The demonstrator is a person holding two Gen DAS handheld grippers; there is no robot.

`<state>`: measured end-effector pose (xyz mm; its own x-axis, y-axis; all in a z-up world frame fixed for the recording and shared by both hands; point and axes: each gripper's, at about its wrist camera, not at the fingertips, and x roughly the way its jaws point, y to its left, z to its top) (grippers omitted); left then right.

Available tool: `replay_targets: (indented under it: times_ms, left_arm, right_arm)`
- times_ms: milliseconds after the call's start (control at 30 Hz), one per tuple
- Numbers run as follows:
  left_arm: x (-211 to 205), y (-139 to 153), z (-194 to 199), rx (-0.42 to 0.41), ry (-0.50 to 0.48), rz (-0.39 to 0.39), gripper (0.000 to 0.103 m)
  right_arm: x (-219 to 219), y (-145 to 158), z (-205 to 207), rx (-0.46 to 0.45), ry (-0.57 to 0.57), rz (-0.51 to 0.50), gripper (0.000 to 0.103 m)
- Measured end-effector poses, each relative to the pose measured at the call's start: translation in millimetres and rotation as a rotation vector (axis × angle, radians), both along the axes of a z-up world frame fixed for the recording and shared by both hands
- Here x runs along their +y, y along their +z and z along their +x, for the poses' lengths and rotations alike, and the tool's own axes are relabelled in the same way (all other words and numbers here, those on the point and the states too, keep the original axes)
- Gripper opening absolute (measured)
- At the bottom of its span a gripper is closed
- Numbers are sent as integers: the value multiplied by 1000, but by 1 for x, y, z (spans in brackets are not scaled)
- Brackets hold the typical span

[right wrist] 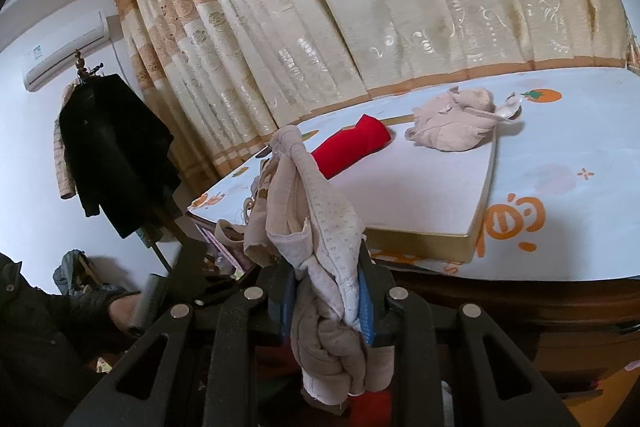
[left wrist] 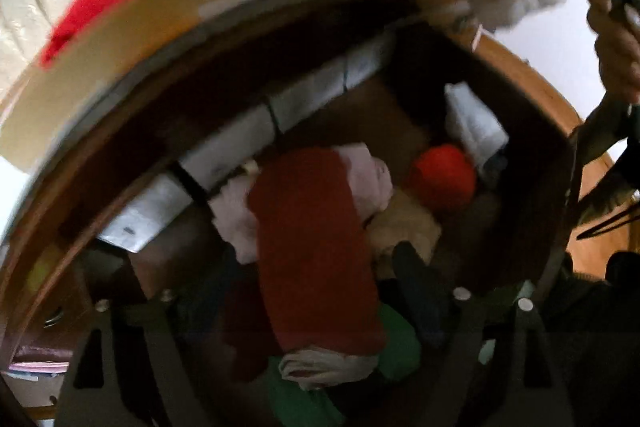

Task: Take underwear out of drawer
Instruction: 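Lift the dark red garment out of the drawer with the left gripper while the right holds the pink underwear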

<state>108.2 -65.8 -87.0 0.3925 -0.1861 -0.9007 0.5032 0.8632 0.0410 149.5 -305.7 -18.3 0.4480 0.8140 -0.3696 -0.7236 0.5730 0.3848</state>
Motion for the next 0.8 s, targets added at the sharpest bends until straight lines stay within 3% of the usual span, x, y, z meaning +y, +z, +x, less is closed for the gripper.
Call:
replay_targets:
  times_ms: [67,100,133,300,600,800]
  left_arm:
    - [0,-8,0,34,-12,-4,71]
    - [0,-13,-1,60,-21,-1,39]
    - [0,-16,-1,75,-22,1,23]
    - [8,-1,-15,-5,-20,-24,15]
    - [43,82,-50,-286,61,-190,15]
    - [58,127,-56,-479,123,-224,14]
  right_arm:
    - [2,-3,0,6,3,4,28]
    - [2,-3,-1,7,4,5,28]
    - [3,-4,-1,9,5,5,28]
    - [5,-4,-3,9,-1,4,28]
    - [5,3,-3,-8,-39,-3,28]
    - [5,21,5,-59,-111,-50,28]
